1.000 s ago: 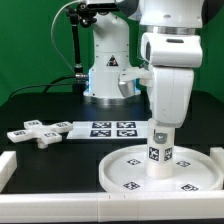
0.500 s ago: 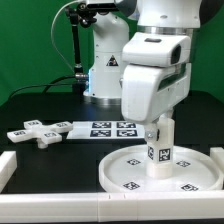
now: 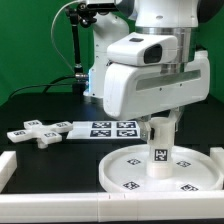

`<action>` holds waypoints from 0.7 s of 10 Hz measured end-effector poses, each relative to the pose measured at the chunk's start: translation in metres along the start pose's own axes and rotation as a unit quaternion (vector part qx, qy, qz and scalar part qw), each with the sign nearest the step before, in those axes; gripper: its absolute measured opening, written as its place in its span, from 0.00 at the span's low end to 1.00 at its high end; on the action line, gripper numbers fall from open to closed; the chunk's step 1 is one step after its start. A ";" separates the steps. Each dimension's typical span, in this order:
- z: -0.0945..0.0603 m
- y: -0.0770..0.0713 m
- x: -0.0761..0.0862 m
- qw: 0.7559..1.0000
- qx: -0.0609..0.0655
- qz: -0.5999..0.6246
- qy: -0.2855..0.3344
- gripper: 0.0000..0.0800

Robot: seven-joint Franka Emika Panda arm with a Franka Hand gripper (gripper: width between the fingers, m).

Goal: Assemble round table

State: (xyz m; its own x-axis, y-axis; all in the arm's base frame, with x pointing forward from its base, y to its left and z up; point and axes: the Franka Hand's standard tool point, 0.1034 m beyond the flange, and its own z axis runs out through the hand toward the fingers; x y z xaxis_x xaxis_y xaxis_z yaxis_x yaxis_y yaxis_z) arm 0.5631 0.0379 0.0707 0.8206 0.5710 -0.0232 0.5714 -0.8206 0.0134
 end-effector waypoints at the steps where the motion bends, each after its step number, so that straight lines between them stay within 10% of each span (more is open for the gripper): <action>1: 0.000 0.000 0.000 0.999 0.001 0.034 0.000 0.51; 7: 0.001 -0.001 -0.001 0.953 0.026 0.303 0.013 0.51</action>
Offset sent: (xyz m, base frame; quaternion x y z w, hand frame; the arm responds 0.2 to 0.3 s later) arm -0.0093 -0.0070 -0.0022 0.0178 0.0129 0.2345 0.9719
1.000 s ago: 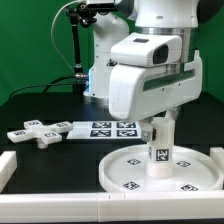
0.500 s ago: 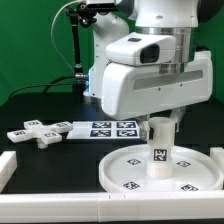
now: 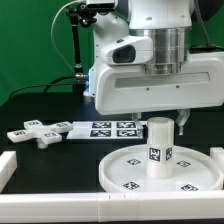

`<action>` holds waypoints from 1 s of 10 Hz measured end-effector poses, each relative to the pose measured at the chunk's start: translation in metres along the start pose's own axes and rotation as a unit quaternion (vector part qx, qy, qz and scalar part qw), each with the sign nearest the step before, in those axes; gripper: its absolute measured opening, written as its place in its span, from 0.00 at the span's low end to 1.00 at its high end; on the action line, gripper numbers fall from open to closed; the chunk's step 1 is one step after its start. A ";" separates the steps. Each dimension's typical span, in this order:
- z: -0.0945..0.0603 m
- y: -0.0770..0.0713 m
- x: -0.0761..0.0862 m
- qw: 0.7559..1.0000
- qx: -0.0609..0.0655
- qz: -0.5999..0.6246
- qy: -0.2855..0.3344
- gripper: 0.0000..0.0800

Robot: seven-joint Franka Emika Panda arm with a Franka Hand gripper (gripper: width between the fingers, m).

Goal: Assemble round table

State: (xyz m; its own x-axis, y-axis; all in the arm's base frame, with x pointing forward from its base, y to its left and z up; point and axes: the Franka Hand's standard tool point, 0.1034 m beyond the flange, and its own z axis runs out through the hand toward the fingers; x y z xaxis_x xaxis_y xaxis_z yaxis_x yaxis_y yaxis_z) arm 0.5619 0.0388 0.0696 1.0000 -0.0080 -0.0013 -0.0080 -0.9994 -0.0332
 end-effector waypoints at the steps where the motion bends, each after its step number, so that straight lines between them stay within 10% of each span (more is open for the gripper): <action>1: 0.000 0.000 0.000 0.999 0.000 0.032 0.000 0.51; 10: 0.000 -0.002 0.000 0.975 0.008 0.221 -0.002 0.61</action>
Offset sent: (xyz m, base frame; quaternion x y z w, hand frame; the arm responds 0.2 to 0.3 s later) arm 0.0000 0.0000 0.0000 0.0000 0.0000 0.1938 0.9810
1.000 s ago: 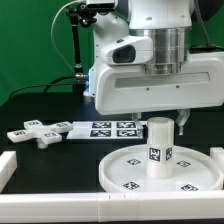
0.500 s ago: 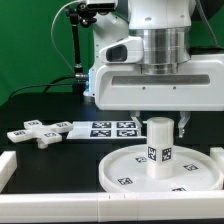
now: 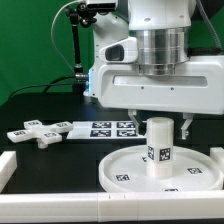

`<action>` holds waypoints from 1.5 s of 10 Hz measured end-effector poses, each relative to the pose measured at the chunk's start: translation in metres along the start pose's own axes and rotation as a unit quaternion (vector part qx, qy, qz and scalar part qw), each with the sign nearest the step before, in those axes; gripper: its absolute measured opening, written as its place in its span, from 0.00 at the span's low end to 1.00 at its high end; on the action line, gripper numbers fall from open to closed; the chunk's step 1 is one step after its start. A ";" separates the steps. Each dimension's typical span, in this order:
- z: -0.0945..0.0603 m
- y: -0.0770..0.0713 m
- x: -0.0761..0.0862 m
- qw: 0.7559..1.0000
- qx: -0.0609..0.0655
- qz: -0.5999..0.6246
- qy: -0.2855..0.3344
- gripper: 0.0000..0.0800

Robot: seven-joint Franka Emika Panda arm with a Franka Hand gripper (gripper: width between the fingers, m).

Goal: Assemble round table

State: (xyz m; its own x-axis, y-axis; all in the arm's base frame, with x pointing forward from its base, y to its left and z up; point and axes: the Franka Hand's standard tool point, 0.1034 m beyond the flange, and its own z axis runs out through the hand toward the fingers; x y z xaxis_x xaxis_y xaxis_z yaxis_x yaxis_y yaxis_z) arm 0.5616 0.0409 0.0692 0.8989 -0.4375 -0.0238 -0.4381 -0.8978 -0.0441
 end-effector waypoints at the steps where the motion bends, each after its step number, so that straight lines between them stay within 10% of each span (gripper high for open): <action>1: 0.000 0.000 0.000 1.000 0.000 -0.013 0.000 0.76; 11: -0.022 0.025 -0.024 0.986 -0.001 -0.166 0.007 0.81; 15: -0.030 0.131 -0.018 0.958 -0.003 -0.286 0.007 0.81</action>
Offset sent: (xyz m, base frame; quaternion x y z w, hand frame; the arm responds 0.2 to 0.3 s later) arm -0.0317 -0.0054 0.0224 0.0384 0.0001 -0.1460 0.9885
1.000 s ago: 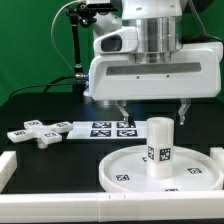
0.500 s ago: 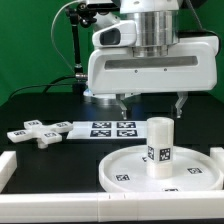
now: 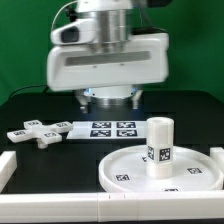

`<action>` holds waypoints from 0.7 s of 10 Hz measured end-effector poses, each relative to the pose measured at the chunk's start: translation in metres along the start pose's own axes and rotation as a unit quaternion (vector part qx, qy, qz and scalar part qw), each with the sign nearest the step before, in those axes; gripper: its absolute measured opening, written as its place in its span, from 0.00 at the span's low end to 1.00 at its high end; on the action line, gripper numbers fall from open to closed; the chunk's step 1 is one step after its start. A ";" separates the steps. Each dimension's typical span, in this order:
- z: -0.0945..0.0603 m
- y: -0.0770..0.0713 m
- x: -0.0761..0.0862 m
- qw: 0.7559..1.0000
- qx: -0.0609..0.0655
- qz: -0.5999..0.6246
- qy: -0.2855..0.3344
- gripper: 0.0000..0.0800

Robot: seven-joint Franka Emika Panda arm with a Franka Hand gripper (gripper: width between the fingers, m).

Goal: Assemble round table

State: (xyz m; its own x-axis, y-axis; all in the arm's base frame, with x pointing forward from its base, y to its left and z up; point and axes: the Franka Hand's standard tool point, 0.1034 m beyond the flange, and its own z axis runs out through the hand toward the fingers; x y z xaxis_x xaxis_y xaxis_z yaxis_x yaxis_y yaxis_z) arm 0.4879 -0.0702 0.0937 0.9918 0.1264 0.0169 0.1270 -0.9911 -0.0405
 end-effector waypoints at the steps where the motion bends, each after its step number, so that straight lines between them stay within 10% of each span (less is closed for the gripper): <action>1: 0.000 -0.002 0.000 1.000 0.000 0.011 0.000 0.81; 5: 0.001 0.001 0.004 1.000 -0.005 0.009 0.011 0.81; 7: 0.000 0.028 -0.020 0.997 -0.017 0.066 0.022 0.81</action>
Offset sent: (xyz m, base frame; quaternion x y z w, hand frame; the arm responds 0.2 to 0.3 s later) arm 0.0000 0.0000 0.0000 0.0000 0.0000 0.0000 1.0000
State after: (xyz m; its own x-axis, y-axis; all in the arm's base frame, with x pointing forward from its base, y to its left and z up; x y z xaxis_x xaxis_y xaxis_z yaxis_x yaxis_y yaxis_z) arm 0.4721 -0.1002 0.0924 0.9983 -0.0069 0.0580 -0.0062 -0.9999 -0.0119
